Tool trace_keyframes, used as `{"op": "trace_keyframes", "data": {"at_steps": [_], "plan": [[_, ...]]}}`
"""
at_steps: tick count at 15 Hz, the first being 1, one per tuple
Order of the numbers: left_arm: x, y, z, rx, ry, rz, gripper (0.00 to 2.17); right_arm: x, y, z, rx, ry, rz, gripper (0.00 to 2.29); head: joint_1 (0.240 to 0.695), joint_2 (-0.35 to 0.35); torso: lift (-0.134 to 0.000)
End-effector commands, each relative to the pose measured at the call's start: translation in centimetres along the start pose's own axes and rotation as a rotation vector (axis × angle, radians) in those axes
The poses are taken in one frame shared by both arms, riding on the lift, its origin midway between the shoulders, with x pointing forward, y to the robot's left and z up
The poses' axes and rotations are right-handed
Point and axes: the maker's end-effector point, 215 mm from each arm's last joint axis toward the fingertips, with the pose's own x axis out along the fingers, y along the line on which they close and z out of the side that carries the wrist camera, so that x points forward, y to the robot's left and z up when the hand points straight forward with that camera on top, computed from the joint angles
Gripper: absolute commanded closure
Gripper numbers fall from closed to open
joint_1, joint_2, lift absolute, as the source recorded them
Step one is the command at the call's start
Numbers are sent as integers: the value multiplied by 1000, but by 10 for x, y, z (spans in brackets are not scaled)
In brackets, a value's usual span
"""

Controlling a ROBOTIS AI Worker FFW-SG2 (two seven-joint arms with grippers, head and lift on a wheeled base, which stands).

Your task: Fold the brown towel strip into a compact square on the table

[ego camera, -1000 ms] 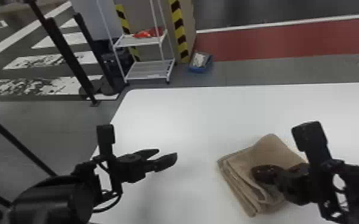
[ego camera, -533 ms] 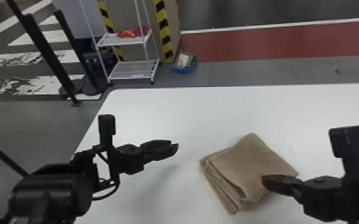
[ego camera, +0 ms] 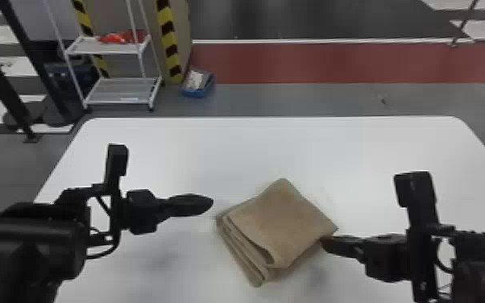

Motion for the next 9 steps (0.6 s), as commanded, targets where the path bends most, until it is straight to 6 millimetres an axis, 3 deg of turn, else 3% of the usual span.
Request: {"op": "trace_keyframes", "data": {"at_steps": [1,5,9], "plan": [[12,-6,-11,23,46,-15,2145,14,-12,2,2,35,-28,1946,695,21,-124],[21,-17,-23,37,84,-52,2145,32,-19,13,-29,52,-52,1946,695,-8,-124],[22,-37,-30,56,81,-121,2145,44,-37,50,-80,24,-110,1943,695,-24,-124]]}}
